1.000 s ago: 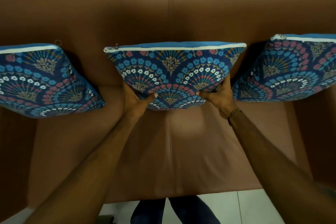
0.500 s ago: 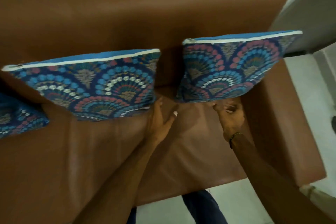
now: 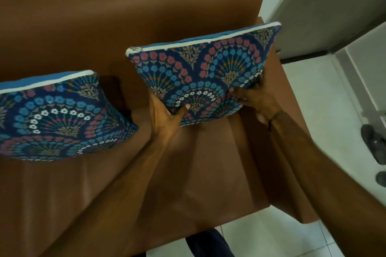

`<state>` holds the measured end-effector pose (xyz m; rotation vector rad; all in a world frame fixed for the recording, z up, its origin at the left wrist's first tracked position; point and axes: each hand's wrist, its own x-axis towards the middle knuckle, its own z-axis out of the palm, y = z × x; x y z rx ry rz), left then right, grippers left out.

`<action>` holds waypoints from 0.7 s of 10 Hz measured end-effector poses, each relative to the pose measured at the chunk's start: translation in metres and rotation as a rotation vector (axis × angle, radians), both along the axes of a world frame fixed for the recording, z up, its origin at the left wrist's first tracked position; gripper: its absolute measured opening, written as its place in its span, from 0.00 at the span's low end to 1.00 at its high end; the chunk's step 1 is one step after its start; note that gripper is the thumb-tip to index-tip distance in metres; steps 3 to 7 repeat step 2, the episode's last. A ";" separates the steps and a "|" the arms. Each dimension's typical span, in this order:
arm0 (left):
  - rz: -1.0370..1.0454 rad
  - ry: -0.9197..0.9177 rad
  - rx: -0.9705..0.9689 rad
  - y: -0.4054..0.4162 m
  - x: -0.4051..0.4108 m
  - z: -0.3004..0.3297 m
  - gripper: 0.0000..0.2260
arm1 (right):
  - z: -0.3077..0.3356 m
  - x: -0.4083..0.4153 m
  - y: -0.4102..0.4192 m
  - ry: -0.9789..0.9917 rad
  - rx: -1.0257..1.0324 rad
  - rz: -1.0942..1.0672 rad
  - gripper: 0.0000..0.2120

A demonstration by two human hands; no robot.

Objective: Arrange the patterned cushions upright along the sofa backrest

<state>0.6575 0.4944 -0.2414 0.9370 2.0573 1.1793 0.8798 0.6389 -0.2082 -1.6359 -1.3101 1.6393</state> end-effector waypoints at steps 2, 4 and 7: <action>-0.083 -0.027 -0.027 -0.019 -0.019 0.006 0.51 | -0.014 -0.005 -0.049 -0.124 0.053 -0.175 0.46; -0.083 -0.027 -0.027 -0.019 -0.019 0.006 0.51 | -0.014 -0.005 -0.049 -0.124 0.053 -0.175 0.46; -0.083 -0.027 -0.027 -0.019 -0.019 0.006 0.51 | -0.014 -0.005 -0.049 -0.124 0.053 -0.175 0.46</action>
